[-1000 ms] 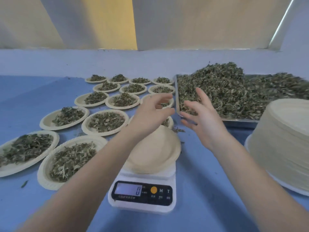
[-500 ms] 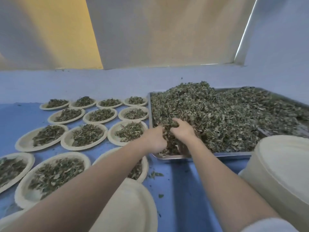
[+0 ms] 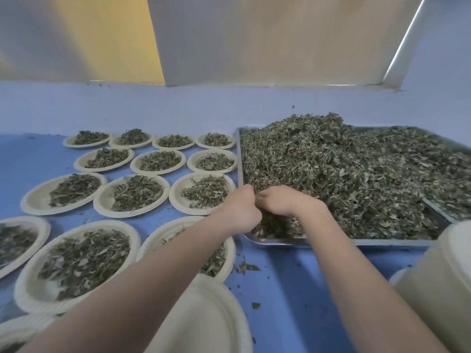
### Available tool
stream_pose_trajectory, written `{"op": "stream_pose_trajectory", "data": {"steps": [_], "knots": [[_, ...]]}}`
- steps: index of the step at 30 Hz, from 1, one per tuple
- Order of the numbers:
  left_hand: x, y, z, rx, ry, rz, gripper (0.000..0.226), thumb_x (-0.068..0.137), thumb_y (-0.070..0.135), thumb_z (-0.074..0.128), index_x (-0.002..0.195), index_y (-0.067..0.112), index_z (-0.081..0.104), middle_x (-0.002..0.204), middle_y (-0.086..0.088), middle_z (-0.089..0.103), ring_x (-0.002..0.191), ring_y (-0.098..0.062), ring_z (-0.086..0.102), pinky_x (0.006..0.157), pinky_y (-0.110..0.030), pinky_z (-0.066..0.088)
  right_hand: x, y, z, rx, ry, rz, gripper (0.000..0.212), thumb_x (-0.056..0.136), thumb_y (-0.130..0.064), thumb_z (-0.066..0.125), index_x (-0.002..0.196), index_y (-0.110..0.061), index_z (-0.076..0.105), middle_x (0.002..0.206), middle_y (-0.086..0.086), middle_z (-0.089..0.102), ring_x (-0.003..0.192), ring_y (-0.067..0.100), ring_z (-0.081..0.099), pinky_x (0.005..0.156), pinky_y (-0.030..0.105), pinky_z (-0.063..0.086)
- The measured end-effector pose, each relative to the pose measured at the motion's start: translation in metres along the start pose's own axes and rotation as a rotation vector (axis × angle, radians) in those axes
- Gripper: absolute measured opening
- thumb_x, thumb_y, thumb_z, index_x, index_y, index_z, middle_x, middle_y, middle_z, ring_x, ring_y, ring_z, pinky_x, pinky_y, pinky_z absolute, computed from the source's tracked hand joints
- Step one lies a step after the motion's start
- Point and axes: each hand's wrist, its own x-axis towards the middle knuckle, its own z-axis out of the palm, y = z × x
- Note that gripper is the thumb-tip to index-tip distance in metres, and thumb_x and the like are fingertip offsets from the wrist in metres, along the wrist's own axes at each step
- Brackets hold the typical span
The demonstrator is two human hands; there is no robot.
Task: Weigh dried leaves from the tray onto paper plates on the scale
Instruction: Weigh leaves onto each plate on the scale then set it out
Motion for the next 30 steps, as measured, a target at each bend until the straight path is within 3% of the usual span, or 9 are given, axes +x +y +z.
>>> {"op": "stream_pose_trajectory", "data": {"steps": [2,6,13,16,19,21,25,28,30], "knots": [[-0.002,0.0,0.002,-0.007,-0.01,-0.001,0.045,0.091,0.002,0.043,0.135,0.006,0.038,0.125,-0.013,0.053,0.11,-0.026,0.054,0.092,-0.037,0.048,-0.014,0.014,-0.004,0.106,0.075,0.003,0.042,0.092,-0.053,0.045,0.132,-0.041,0.05,0.14,0.004,0.051,0.123,0.025,0.048,0.093,0.032,0.038],[-0.006,0.005,0.004,-0.031,0.029,0.014,0.049,0.091,0.004,0.044,0.14,0.007,0.034,0.129,-0.012,0.052,0.107,-0.025,0.055,0.084,-0.033,0.049,-0.03,0.021,0.0,-0.001,0.1,0.228,0.089,0.067,-0.081,0.052,0.145,-0.051,0.02,0.15,0.016,0.023,0.131,0.043,0.034,0.103,0.052,0.038],[-0.023,0.0,-0.006,-0.152,0.073,-0.014,0.059,0.09,0.0,0.043,0.146,0.013,0.03,0.144,-0.009,0.04,0.124,-0.022,0.046,0.08,-0.023,0.036,-0.007,-0.003,0.03,-0.068,0.202,0.113,0.048,0.089,-0.04,0.055,0.134,-0.031,0.042,0.124,0.015,0.044,0.108,0.037,0.053,0.089,0.041,0.047],[-0.033,-0.007,-0.015,-0.246,0.083,-0.037,0.054,0.089,-0.001,0.043,0.141,0.013,0.035,0.123,0.0,0.051,0.1,-0.015,0.053,0.071,-0.023,0.042,-0.001,0.005,0.017,0.026,0.432,0.136,0.034,0.091,-0.034,0.056,0.122,-0.021,0.049,0.104,0.011,0.053,0.081,0.026,0.051,0.07,0.032,0.043],[-0.041,-0.009,-0.021,-0.392,0.096,-0.107,0.038,0.09,0.002,0.048,0.126,0.015,0.044,0.09,0.01,0.048,0.084,-0.017,0.058,0.078,-0.035,0.051,0.002,0.015,0.0,0.432,0.628,0.278,0.042,0.093,-0.035,0.049,0.131,-0.019,0.048,0.107,0.012,0.062,0.081,0.026,0.054,0.069,0.03,0.044],[-0.044,-0.007,-0.021,-0.583,0.081,-0.153,0.038,0.091,0.001,0.051,0.127,0.009,0.044,0.093,0.0,0.054,0.095,-0.025,0.062,0.09,-0.04,0.052,0.002,0.016,-0.003,0.788,0.653,0.415,0.049,0.093,-0.036,0.049,0.138,-0.017,0.045,0.125,0.013,0.058,0.096,0.027,0.055,0.075,0.029,0.04],[-0.048,0.005,-0.02,-1.158,-0.033,-0.293,0.043,0.096,0.008,0.049,0.136,0.0,0.036,0.125,-0.025,0.049,0.103,-0.034,0.059,0.087,-0.038,0.054,-0.008,0.008,-0.004,1.412,0.589,0.517,0.06,0.091,-0.032,0.055,0.144,-0.011,0.037,0.142,0.012,0.045,0.125,0.032,0.046,0.104,0.043,0.039],[-0.045,0.011,-0.02,-1.491,-0.11,-0.388,0.058,0.099,0.026,0.044,0.141,-0.008,0.024,0.138,-0.036,0.034,0.119,-0.05,0.046,0.095,-0.053,0.046,-0.025,-0.003,-0.013,1.591,0.492,0.36,0.036,0.092,-0.028,0.056,0.122,-0.01,0.056,0.11,0.01,0.064,0.094,0.025,0.062,0.075,0.039,0.052],[-0.047,0.015,-0.023,-1.644,-0.159,-0.439,0.069,0.098,0.039,0.04,0.141,-0.012,0.02,0.138,-0.04,0.032,0.123,-0.056,0.039,0.098,-0.06,0.04,-0.044,-0.02,-0.02,1.571,0.448,0.196,0.018,0.093,-0.025,0.054,0.102,-0.01,0.061,0.085,0.005,0.064,0.07,0.017,0.06,0.055,0.029,0.046]]}}
